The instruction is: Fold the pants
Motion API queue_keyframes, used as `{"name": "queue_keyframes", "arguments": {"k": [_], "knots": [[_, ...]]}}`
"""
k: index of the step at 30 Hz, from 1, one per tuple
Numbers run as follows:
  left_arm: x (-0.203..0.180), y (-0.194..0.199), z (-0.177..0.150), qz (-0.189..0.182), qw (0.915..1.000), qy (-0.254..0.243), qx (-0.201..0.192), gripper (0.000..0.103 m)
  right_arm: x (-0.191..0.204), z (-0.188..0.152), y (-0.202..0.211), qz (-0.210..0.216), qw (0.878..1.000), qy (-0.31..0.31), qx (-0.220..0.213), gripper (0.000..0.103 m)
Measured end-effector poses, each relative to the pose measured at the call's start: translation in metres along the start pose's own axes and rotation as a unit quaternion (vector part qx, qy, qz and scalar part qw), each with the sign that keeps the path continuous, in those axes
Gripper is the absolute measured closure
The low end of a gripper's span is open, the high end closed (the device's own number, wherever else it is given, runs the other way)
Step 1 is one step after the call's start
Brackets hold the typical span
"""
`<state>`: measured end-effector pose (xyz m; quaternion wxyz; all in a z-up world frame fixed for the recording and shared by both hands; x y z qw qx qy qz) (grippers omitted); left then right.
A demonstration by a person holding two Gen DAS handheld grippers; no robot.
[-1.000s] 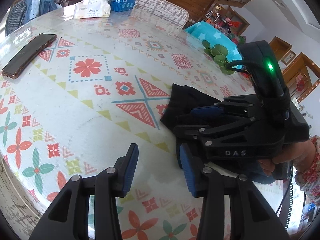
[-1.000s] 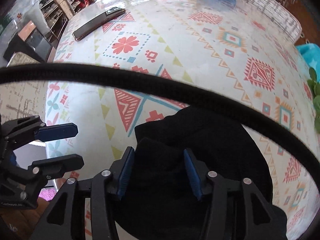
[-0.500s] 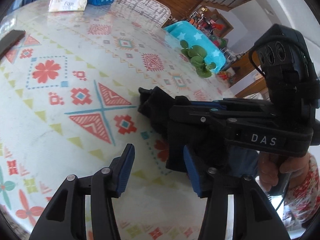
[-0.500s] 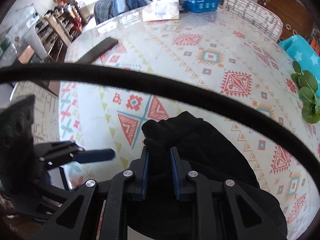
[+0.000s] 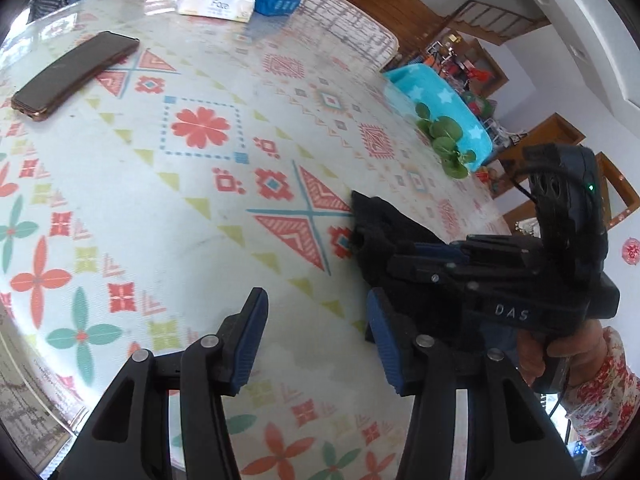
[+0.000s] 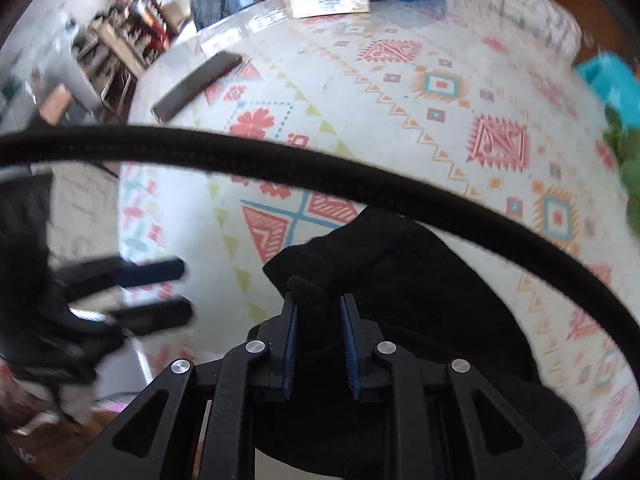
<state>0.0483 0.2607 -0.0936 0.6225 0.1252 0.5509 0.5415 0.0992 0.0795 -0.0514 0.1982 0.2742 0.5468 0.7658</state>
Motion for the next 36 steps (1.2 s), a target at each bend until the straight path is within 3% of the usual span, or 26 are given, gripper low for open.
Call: {"name": "queue_keyframes", "arguments": {"k": [5,7,9,14,19,26,29,33,36], "knots": [[-0.008,-0.003,-0.004,0.006,0.9999,-0.014,-0.001,0.053,0.004,-0.003,-0.007,-0.007,1.000,0.008,0.000,0.070],[-0.015,-0.009,-0.009,0.002,0.9997,-0.022,0.006,0.053,0.002,-0.004,-0.007,-0.006,1.000,0.014,0.001,0.073],[-0.019,-0.016,-0.012,-0.005,0.9996,-0.023,0.012,0.053,0.000,-0.006,-0.005,-0.004,1.000,0.017,0.000,0.083],[-0.034,-0.030,-0.016,-0.031,0.9986,-0.038,0.021,0.052,-0.007,-0.008,0.024,0.012,0.999,-0.015,-0.050,0.083],[-0.059,-0.036,-0.005,-0.082,0.9950,-0.055,0.017,0.046,-0.022,-0.014,0.058,0.059,0.994,-0.047,-0.084,0.083],[-0.074,-0.038,0.023,-0.159,0.9860,-0.045,0.023,0.048,-0.041,0.001,0.071,0.067,0.989,-0.086,-0.097,0.083],[-0.063,-0.039,0.034,-0.145,0.9883,-0.037,0.029,0.073,-0.047,0.017,0.063,0.062,0.989,-0.094,-0.094,0.083],[-0.035,-0.034,0.038,-0.059,0.9976,-0.032,0.019,0.073,-0.055,0.036,0.034,0.065,0.989,-0.116,-0.072,0.082],[-0.014,-0.026,0.041,-0.010,0.9996,-0.024,0.013,0.070,-0.058,0.048,0.001,0.053,0.989,-0.131,-0.039,0.072]]}}
Point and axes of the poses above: each gripper's, at about its wrist camera, not at the fingertips, and y roughly against the way its jaws point, x to its left, z to its top, the point moved 1 cm from there along -y, roughly the way its jaws point, and after that the axes turned 4 degrees about x, right-handed, at the moved point
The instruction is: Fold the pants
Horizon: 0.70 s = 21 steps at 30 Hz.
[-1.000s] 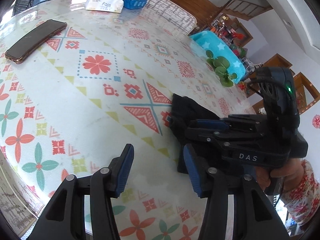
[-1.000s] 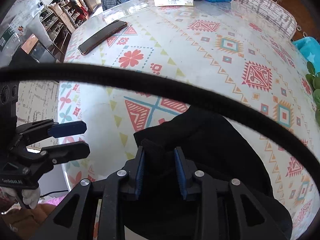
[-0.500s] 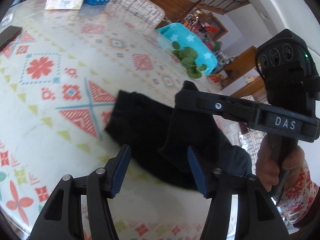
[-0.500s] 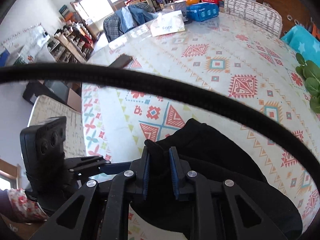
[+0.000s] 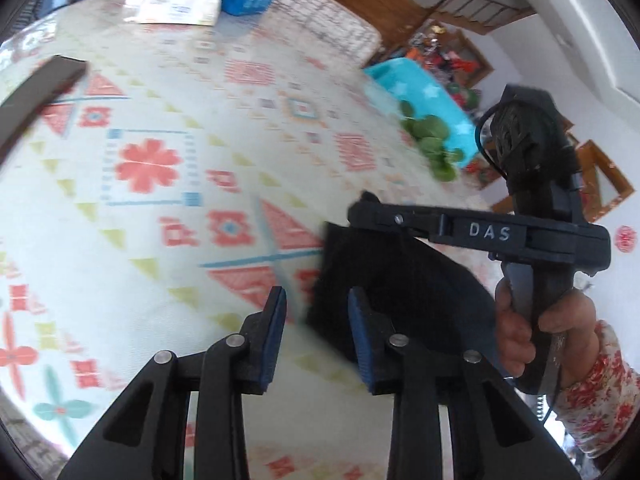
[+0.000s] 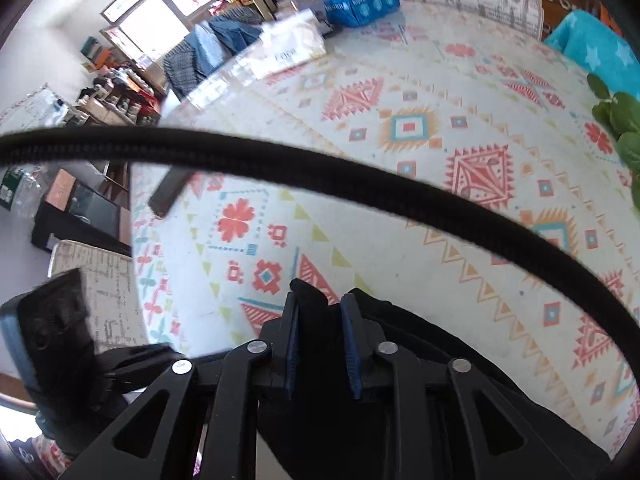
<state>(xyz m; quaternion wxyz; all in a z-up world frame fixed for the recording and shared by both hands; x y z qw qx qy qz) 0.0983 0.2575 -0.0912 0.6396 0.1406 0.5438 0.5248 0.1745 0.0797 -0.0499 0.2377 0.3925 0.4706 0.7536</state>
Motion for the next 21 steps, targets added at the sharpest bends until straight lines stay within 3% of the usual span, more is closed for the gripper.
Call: {"name": "queue_keyframes", "arguments": {"k": [3,6,8,11,15,21], "knots": [[0.016,0.014,0.003,0.031,0.9994,0.008,-0.012,0.065,-0.005,0.002,-0.014,0.006,1.000,-0.012,0.008,0.052],[0.012,0.025,0.008,0.048,0.9985,0.001,-0.026,0.064,-0.006,0.000,0.015,0.009,0.999,-0.027,-0.041,0.051],[-0.005,0.025,0.012,0.056,0.9977,-0.023,-0.031,0.063,-0.013,-0.010,0.047,-0.026,0.995,-0.038,-0.085,0.050],[-0.040,0.012,0.017,0.038,0.9968,-0.066,-0.024,0.059,-0.034,-0.039,0.077,-0.057,0.990,-0.076,-0.109,0.050],[-0.090,-0.025,0.013,0.033,0.9906,-0.133,-0.001,0.056,-0.075,-0.111,0.096,-0.100,0.980,-0.135,-0.104,0.050],[-0.105,-0.085,-0.006,0.119,0.9730,-0.191,0.051,0.056,-0.130,-0.224,0.099,-0.187,0.955,-0.222,-0.067,0.050]]}}
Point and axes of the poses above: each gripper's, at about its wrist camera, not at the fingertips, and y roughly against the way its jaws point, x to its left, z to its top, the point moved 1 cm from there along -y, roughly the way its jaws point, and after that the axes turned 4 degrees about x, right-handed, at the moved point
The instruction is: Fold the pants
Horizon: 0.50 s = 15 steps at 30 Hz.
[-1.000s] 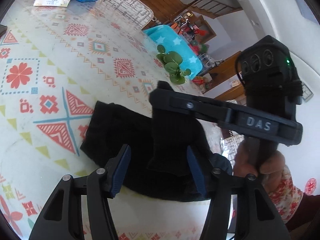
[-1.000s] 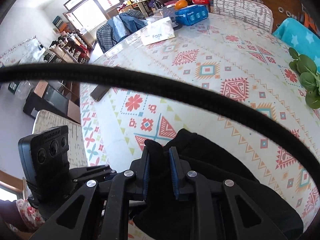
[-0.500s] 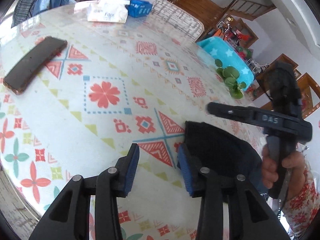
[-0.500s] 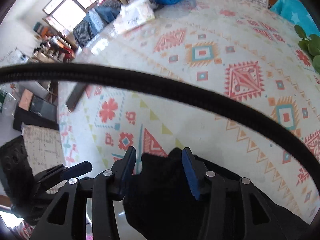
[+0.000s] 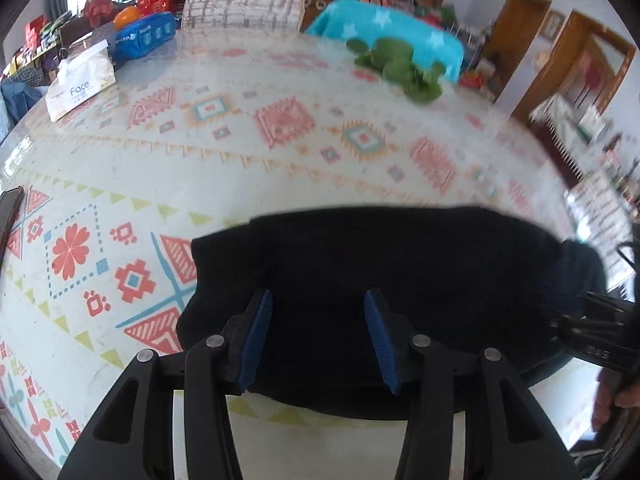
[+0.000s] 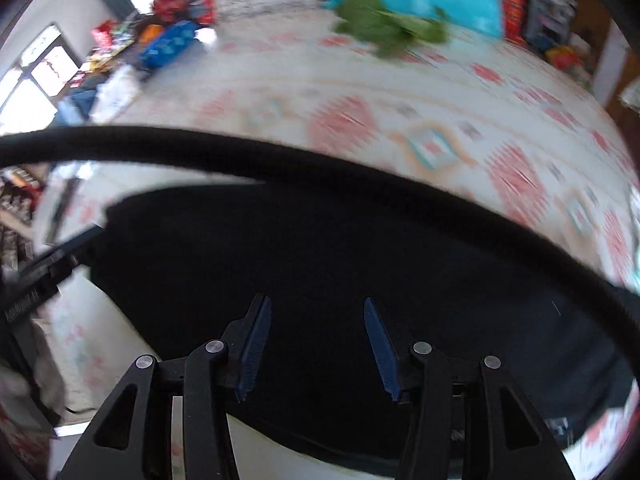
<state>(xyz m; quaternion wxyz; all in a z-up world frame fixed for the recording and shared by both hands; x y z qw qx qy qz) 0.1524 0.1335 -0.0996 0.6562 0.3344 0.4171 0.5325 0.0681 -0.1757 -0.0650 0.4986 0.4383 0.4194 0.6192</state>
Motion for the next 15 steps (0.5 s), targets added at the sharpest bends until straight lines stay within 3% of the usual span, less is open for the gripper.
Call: {"name": "queue_keyframes", "arguments": {"k": [4,9,12,15], "knots": [[-0.004,-0.005,-0.003,0.032,0.9990,-0.031,0.011,0.056,-0.037,-0.042,0.008,-0.021,0.999,-0.040,-0.015,0.050],[-0.006,0.008,-0.004,0.035,0.9986,-0.026,0.031,0.056,-0.063,-0.073,0.028,-0.043,0.997,-0.060,-0.011,0.049],[-0.018,0.024,-0.006,0.005,0.9993,-0.025,0.026,0.054,-0.101,-0.089,0.063,-0.050,0.991,-0.109,-0.058,0.049],[-0.043,0.032,-0.006,-0.009,0.9987,-0.046,0.019,0.054,-0.151,-0.102,0.095,-0.053,0.975,-0.188,-0.104,0.049]]}}
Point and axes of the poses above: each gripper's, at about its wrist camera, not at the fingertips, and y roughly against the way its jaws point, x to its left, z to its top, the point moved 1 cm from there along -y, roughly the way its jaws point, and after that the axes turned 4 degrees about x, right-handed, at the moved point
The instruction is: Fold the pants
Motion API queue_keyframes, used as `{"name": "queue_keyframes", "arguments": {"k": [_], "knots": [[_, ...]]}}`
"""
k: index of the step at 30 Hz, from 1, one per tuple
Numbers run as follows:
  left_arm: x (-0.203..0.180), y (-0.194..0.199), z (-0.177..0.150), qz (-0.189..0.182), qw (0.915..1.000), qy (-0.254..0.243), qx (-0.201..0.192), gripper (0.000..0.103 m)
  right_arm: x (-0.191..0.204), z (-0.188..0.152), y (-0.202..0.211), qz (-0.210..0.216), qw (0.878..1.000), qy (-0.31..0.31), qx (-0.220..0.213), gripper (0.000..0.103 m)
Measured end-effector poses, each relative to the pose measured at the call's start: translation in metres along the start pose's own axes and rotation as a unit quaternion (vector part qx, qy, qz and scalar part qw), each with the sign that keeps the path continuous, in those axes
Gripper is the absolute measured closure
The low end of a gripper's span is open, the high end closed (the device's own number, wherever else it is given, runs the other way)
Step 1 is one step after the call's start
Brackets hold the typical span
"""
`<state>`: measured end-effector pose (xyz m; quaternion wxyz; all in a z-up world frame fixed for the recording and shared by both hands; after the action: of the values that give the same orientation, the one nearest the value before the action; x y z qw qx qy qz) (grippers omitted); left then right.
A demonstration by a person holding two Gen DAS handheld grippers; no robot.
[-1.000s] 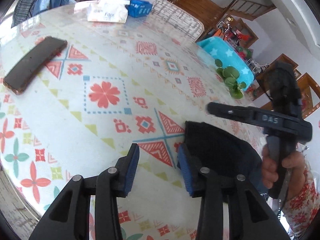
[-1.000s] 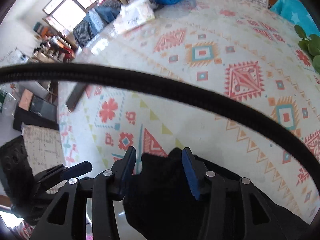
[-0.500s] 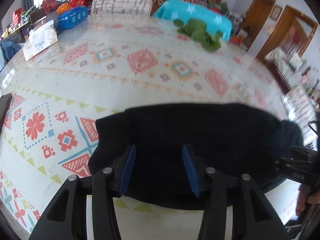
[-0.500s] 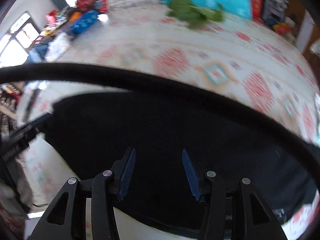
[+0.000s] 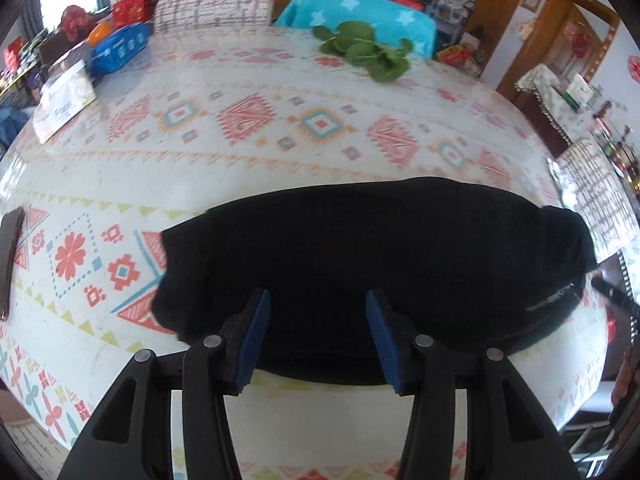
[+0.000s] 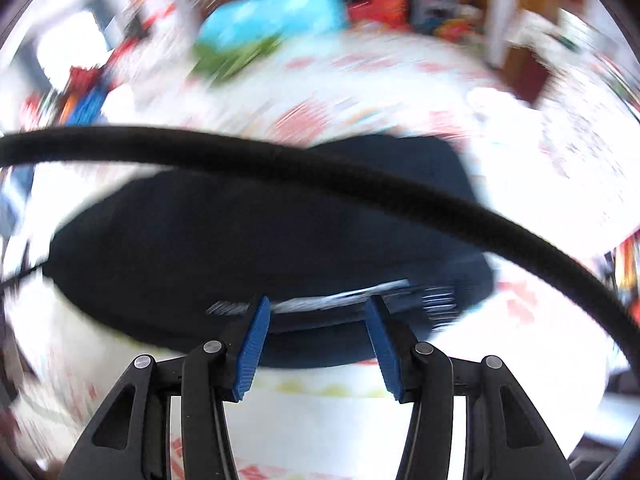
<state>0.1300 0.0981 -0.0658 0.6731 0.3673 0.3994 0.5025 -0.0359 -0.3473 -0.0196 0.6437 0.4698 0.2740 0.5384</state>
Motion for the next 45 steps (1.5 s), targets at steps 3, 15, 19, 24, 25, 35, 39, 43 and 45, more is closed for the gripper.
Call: {"name": "queue_keyframes", "arguments": {"k": [3,15,19,24,25,35,39,43,45], "knots": [[-0.024,0.011,0.003,-0.026,0.9994,-0.011,-0.018,0.054,-0.049,0.013,0.002,0.024,0.996,-0.088,-0.007,0.049],[-0.047,0.008,-0.005,-0.048,0.9988,-0.011,-0.003,0.047,-0.086,0.012,-0.033,0.089,0.973,-0.215,0.004,0.094],[-0.049,0.008,-0.005,-0.055,0.9984,-0.008,-0.003,0.047,-0.112,0.001,-0.014,0.082,0.970,-0.227,-0.014,0.098],[-0.056,0.003,-0.005,-0.062,0.9981,-0.009,0.004,0.047,-0.113,-0.007,0.003,0.141,0.962,-0.231,-0.026,0.082],[-0.058,0.003,-0.005,-0.064,0.9979,-0.010,0.006,0.047,-0.112,-0.007,0.001,0.142,0.962,-0.233,-0.022,0.070],[-0.052,0.009,-0.013,-0.058,0.9983,-0.011,0.007,0.047,-0.087,0.012,-0.044,0.099,0.971,-0.218,0.003,0.083],[-0.040,0.011,-0.014,-0.055,0.9985,0.002,0.003,0.047,-0.081,0.012,-0.025,0.093,0.972,-0.214,-0.017,0.093],[-0.032,0.009,-0.014,-0.059,0.9982,0.014,0.005,0.047,-0.084,0.009,0.005,0.107,0.974,-0.199,-0.026,0.095],[-0.031,0.008,-0.014,-0.060,0.9980,0.016,0.005,0.047,-0.090,0.003,0.012,0.109,0.973,-0.202,-0.019,0.095]]}}
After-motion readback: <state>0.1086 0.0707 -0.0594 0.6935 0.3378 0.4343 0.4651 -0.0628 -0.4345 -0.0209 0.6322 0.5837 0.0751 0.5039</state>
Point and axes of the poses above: each gripper's, at about its wrist camera, not at the fingertips, and y roughly against the way its jaws point, x to its left, z to its top, the point moved 1 cm from there along -y, roughly the way its jaws point, and after that the axes turned 4 degrees about x, right-handed, at the moved point
